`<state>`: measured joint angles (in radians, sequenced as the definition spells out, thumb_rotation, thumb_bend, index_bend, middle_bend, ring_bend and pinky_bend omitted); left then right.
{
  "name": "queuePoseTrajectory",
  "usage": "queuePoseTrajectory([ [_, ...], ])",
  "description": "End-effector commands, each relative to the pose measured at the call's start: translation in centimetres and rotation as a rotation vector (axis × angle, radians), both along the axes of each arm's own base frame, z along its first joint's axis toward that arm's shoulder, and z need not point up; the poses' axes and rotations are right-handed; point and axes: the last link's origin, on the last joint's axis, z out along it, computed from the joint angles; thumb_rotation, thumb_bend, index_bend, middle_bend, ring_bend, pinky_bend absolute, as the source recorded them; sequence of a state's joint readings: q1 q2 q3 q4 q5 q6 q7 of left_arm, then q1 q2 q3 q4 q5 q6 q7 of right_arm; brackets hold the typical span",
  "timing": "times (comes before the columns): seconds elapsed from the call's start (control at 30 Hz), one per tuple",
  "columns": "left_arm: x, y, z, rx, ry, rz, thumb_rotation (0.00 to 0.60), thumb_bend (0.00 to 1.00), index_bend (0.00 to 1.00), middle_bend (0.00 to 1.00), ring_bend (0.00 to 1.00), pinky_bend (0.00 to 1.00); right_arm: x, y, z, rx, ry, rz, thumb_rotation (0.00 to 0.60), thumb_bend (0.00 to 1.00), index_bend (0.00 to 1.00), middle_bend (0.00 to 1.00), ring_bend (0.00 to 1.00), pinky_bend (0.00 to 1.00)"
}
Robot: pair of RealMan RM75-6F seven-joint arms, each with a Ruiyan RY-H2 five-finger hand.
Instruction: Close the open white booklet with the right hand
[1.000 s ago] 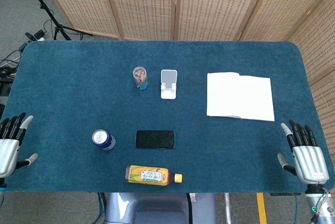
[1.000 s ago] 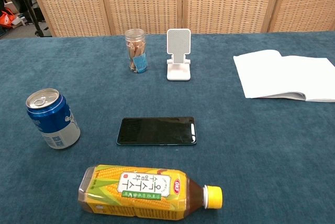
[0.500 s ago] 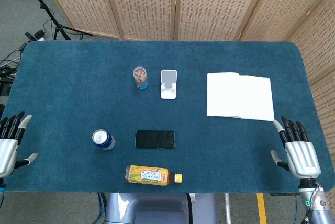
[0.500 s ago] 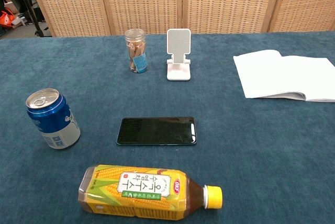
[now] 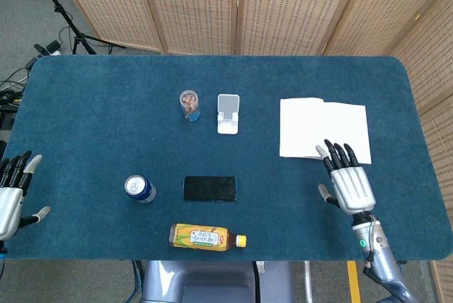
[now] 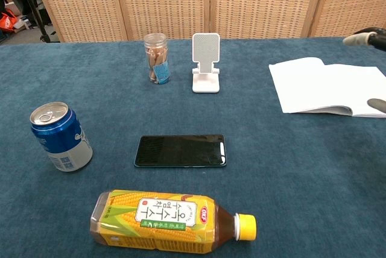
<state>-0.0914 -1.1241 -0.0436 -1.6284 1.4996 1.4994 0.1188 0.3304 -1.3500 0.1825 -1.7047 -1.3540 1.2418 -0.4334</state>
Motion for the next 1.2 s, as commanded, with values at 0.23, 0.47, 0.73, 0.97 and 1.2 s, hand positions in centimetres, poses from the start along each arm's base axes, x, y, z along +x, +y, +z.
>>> queuePoseTrajectory([
  [0.23,-0.1,0.0,0.0,-0.001,-0.002,-0.001,0.600,0.05,0.00,0.00,0.00,0.00,1.4,-2.8,-3.7,0.023,-0.021,-0.033,0.600,0.39,0.00,0.00,0.00,0.00],
  [0.47,-0.1,0.0,-0.1,0.002,-0.007,-0.008,0.600,0.05,0.00,0.00,0.00,0.00,0.3,-5.0,-5.8,0.038,-0.007,-0.091,0.600,0.34,0.00,0.00,0.00,0.00],
  [0.73,0.0,0.0,-0.4,-0.008,0.000,-0.012,0.600,0.05,0.00,0.00,0.00,0.00,-0.6,-7.0,-6.9,0.036,0.010,-0.122,0.600,0.34,0.00,0.00,0.00,0.00],
  [0.97,-0.2,0.2,-0.7,-0.019,0.004,-0.003,0.600,0.05,0.00,0.00,0.00,0.00,-1.1,-8.0,-7.3,0.026,0.003,-0.123,0.600,0.28,0.00,0.00,0.00,0.00],
  [1.2,-0.2,0.3,-0.8,-0.022,0.002,-0.006,0.600,0.05,0.00,0.00,0.00,0.00,-1.7,-8.9,-8.0,0.034,0.005,-0.142,0.600,0.26,0.00,0.00,0.00,0.00],
])
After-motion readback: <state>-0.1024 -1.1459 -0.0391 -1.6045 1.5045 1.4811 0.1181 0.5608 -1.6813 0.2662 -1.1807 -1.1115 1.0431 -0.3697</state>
